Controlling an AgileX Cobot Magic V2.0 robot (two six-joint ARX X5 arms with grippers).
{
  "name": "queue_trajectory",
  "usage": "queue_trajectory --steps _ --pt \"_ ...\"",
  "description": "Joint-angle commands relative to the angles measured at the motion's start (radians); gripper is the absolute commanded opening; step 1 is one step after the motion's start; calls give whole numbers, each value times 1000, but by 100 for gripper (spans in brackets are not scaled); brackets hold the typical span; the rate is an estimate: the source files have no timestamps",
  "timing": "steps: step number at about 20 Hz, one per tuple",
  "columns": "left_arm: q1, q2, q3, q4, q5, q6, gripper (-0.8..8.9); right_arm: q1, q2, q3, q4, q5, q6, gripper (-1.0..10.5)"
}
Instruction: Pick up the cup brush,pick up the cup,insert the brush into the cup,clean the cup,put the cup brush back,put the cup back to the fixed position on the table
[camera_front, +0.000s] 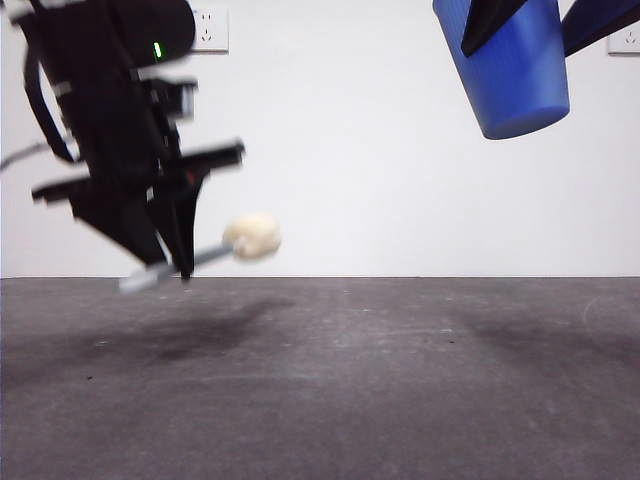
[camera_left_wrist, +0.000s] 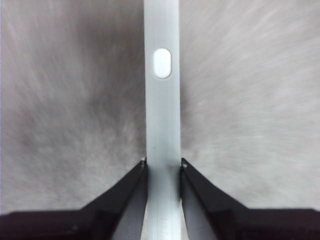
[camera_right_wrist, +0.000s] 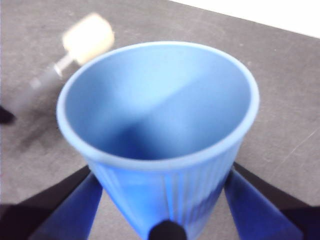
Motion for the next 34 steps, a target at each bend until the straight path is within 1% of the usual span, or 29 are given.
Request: queue_trajectory --steps 1,3,6,12,14,15,16,17,18,20,21,26,28,31,33,34 --pt "-5 68 -7 28 2 -44 -9 0 -7 1 5 -12 21 -17" --pt "-17 108 -7 47 -23 -61 -9 0 -8 1 6 -12 21 -17" --pt "-24 148 -7 80 -29 -74 -9 0 -8 1 6 -12 21 -17" --pt "-29 161 -7 114 -45 -111 -9 0 -7 1 6 -12 22 -17" --pt "-29 161 -7 118 -39 -118 10 0 -7 1 6 -13 27 -17" --pt "-31 161 -7 114 -38 -118 59 0 -7 1 6 -13 33 -17" --pt "-35 161 -7 111 -38 -118 140 0 -7 1 6 -13 33 -17" --pt "-35 161 -7 107 -30 -118 199 0 -7 1 6 -13 33 -17" --pt "-35 161 -7 106 -17 -117 220 0 -7 1 6 -13 37 -17" --pt "-42 161 -7 105 -12 -117 220 1 -7 1 6 -20 48 -17" --pt "-46 161 -7 105 -13 -117 220 0 -7 1 6 -39 51 -17" --pt "-47 146 -7 85 -9 -104 221 0 13 0 23 -38 55 -17" --pt "-45 108 -6 72 -11 -53 221 -7 55 -7 77 -39 55 -17" --pt "-45 9 -6 37 -10 6 221 -37 143 -45 203 -47 54 -17" --pt "-45 -80 -6 -2 -9 49 220 -68 189 -97 326 -104 51 -17" --pt "-45 -131 -6 -20 -8 53 220 -87 209 -123 383 -125 50 -17"
